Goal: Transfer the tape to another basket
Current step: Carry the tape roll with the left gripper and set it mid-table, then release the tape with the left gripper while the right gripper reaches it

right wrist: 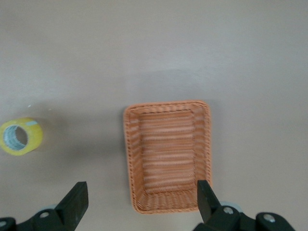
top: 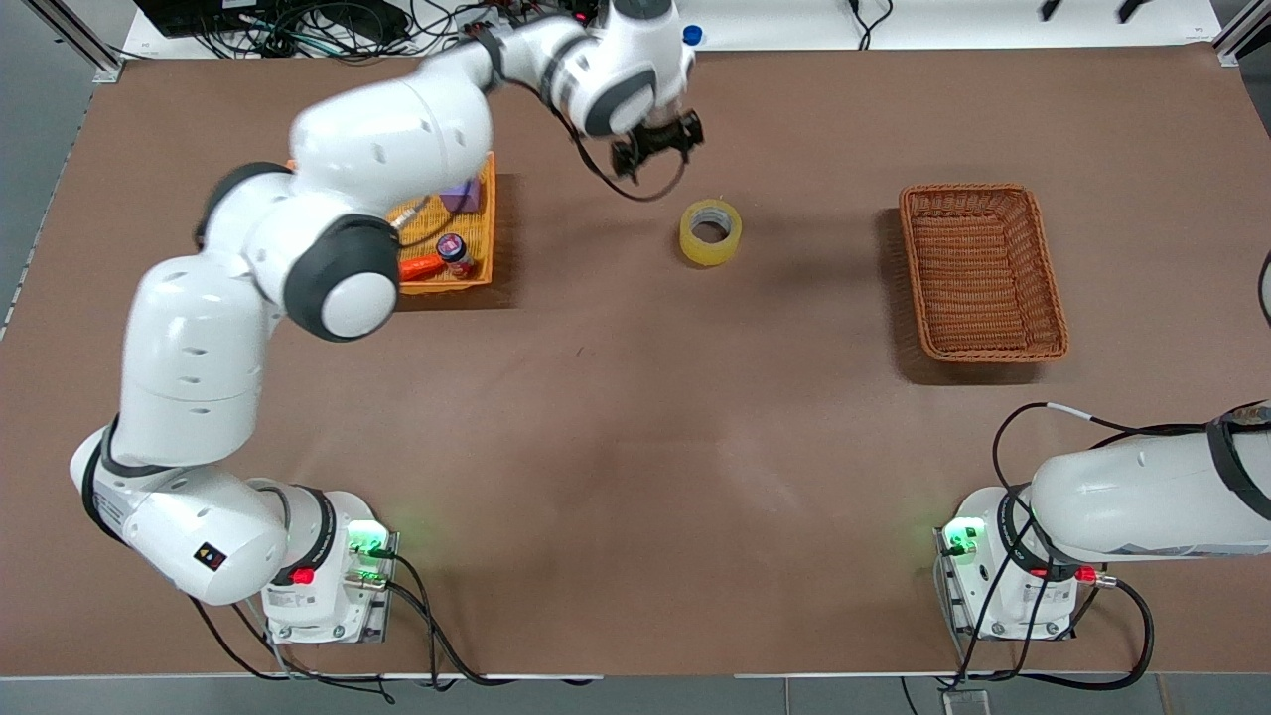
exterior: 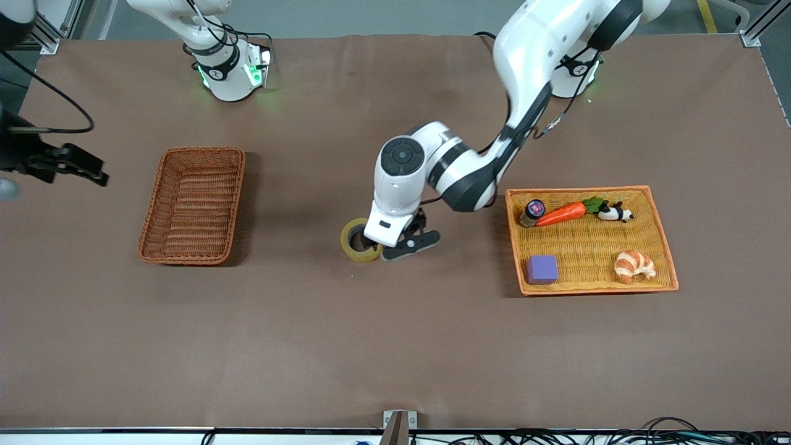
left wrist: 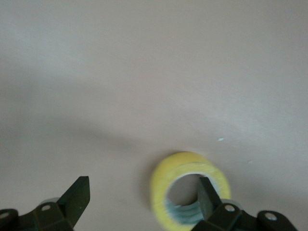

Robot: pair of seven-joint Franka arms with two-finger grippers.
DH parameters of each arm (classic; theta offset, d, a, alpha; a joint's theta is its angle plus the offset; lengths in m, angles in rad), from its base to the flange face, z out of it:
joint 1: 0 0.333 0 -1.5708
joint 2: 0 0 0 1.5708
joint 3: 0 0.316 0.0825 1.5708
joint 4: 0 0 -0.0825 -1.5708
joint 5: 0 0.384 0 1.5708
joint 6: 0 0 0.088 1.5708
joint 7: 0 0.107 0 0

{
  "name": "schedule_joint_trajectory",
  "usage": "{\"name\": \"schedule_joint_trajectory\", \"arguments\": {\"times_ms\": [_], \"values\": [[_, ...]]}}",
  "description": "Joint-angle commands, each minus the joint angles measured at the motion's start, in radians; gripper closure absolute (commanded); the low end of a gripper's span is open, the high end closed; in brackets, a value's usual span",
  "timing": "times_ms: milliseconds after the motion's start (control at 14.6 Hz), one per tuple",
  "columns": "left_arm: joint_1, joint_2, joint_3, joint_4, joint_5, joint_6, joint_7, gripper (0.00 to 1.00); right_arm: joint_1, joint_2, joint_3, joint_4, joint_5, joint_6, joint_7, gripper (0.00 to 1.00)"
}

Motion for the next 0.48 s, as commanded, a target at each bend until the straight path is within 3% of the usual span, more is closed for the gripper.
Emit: {"name": "schedule_joint_trajectory", "arguments": {"times_ms": [0,205,411], "values": [[0.102,-0.158,-0.007,-0.076,-0.013,-0.137,0.179,0.0,0.042,0.004,0.081,-0.094,0.012,0.091,0.019,0.0],[0.233,-0.305,-0.038,-0.194,-0.018,-0.151,0.32,0.0,0.08,0.055,0.187,-0.184,0.011,0.244,0.172,0.0],[0.454,-0.49,-0.162,-0.332,-0.036,-0.154,0.529,0.0,0.168,0.165,0.244,-0.247,0.009,0.451,0.334,0.0]]}}
